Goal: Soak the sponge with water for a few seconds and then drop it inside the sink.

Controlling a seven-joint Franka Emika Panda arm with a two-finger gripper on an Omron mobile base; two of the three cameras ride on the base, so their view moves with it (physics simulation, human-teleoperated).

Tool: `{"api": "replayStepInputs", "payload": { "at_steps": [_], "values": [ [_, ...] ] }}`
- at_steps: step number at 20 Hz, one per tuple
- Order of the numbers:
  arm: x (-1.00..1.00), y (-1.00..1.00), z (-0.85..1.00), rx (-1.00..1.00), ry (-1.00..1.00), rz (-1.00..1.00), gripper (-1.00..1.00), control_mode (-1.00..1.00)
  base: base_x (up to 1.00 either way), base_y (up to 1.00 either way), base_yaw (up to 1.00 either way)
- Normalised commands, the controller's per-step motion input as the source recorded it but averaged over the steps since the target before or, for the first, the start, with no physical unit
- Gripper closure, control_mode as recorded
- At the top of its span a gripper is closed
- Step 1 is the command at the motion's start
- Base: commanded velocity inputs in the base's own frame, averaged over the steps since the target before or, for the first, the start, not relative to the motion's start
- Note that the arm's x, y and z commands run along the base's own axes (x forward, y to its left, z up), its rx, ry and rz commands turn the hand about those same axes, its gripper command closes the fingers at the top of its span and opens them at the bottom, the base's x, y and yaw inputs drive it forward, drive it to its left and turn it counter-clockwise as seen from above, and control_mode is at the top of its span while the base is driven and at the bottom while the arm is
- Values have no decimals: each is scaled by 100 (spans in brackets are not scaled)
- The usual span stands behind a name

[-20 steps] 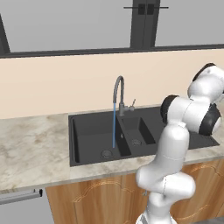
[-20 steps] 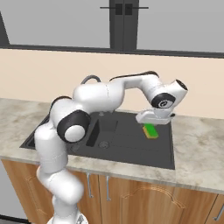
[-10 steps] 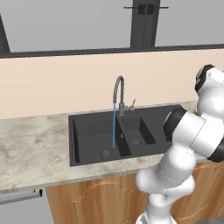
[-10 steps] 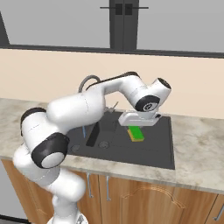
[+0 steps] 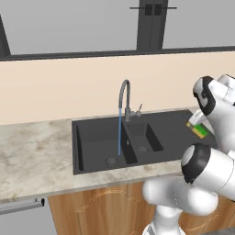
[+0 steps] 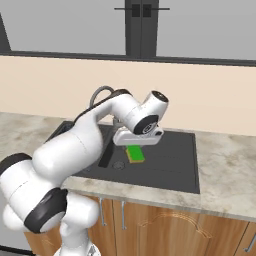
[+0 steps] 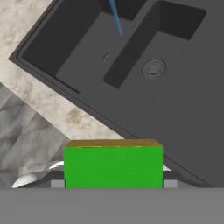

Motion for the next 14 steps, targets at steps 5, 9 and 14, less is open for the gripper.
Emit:
{"api": "replayStepInputs", "payload": {
  "at_steps": [5, 9, 14],
  "values": [
    [0, 43, 0, -5, 0, -19, 100, -100, 0, 0, 0],
    [-10, 39, 0, -7, 0, -23, 100, -100, 0, 0, 0],
    [-17, 27, 0, -6, 0, -22, 100, -100, 0, 0, 0]
  ]
}}
